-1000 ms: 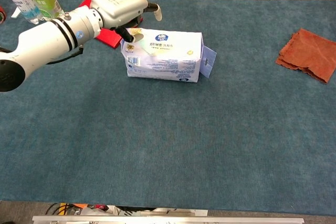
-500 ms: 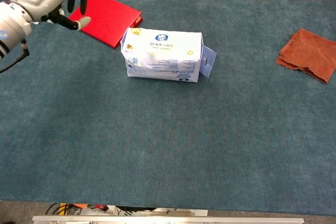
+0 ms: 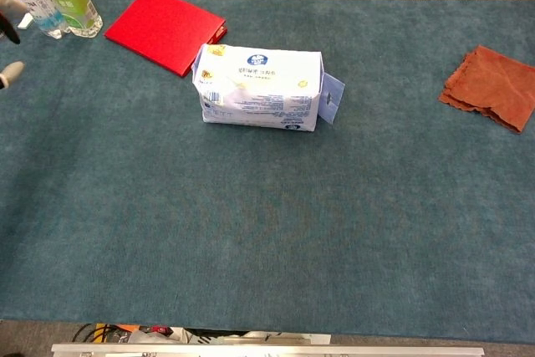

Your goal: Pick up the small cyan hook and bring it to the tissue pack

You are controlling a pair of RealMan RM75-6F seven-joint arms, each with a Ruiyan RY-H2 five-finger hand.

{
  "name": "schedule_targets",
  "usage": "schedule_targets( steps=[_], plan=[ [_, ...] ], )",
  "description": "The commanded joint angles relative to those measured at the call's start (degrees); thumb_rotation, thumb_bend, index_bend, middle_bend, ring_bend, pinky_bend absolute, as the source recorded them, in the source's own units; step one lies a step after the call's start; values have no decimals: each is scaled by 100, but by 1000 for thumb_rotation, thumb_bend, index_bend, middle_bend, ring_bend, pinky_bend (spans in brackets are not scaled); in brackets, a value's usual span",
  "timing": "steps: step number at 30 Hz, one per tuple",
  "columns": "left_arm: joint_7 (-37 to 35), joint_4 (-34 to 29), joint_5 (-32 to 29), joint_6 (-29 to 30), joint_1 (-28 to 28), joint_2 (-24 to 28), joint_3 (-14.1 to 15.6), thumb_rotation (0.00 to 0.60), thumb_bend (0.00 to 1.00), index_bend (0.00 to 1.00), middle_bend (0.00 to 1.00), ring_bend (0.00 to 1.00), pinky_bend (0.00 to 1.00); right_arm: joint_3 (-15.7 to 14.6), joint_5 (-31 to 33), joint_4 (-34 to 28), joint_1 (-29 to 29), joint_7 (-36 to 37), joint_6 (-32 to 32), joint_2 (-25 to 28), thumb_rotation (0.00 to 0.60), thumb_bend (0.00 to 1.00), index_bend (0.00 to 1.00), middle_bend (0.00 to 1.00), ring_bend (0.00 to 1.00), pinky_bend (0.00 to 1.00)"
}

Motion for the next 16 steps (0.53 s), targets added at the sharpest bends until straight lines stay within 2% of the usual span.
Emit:
schedule_targets(
  steps=[1,5,9,16],
  plan=[
    [-126,11,223,456,474,94,222,600,344,215,395,386,371,-54,-78,46,-40,92,45,-26,600,436,163,328,261,323],
    [-196,-51,409,852,938,205,407,600,344,228,395,386,363,-158,-196,150,-88,204,64,-79,600,436,164,328,261,323],
    [-165,-247,482,983,1269,364,575,600,345,235,371,384,363,-224,-290,208,-121,186,100,-148,600,436,164,328,260,321],
    [-175,-417,683,1200,1608,420,573,600,344,236,358,381,363,-260,-511,213,-78,210,156,-172,600,435,164,328,261,319]
  ],
)
